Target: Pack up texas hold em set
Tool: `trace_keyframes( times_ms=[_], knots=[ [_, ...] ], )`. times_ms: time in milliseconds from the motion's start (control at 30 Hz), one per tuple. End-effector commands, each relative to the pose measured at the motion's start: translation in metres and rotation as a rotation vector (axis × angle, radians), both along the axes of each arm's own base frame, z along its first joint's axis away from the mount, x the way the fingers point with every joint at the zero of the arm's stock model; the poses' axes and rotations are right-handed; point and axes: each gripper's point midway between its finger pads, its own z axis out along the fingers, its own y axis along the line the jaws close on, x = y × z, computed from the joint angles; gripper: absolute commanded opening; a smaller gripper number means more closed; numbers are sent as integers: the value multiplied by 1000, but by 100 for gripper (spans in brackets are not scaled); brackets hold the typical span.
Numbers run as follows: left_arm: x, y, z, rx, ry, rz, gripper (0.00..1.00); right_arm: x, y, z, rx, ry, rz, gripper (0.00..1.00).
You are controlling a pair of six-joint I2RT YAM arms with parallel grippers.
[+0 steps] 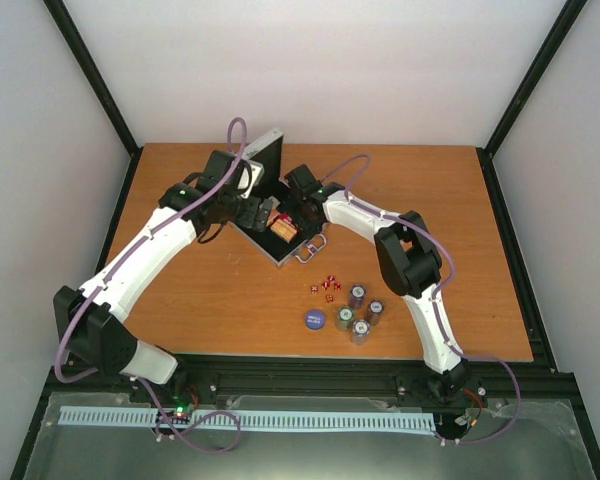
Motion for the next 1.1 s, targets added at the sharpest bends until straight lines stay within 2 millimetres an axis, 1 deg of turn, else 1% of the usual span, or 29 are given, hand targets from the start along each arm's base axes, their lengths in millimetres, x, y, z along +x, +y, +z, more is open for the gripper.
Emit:
trace_keyframes(
  times_ms=[0,67,167,333,367,400,567,633,733,800,867,1000,1033,1067],
  knots=[
    [5,-3,-1,16,-9,-13,100,-11,-5,2,-40,31,27,86],
    [5,-4,-2,16,-7,-14,100,-14,-6,1,-44,35,47,90],
    [6,-4,-2,18,-9,-13,100,-14,-9,8,-66,11,78,93],
    [10,-3,-5,35,-4,-7,100,-13,-18,39,-109,-60,116,94],
    [11,-3,-5,34,-4,-5,100,-15,-19,44,-116,-67,128,95],
    [11,-4,-4,32,-5,-7,100,-17,-21,47,-126,-64,140,100],
    [17,-8,-7,27,-1,-9,100,-35,-30,53,-146,-34,186,100],
    [20,-10,-10,29,9,-6,100,-36,-36,57,-166,-61,197,99],
    [27,-14,-17,27,31,4,100,-28,-56,68,-261,-128,200,98],
    [33,-20,-26,15,60,14,99,-22,-76,75,-336,-156,206,97],
    [37,-32,-32,-25,98,-4,94,-16,-98,81,-391,-177,199,97],
    [39,-68,-34,-163,171,-93,71,-11,-140,96,-454,-228,184,96],
    [40,-74,-37,-179,189,-105,66,-11,-149,102,-469,-243,177,96],
    [41,-78,-41,-186,208,-114,63,-12,-158,102,-489,-246,178,96]
  ],
)
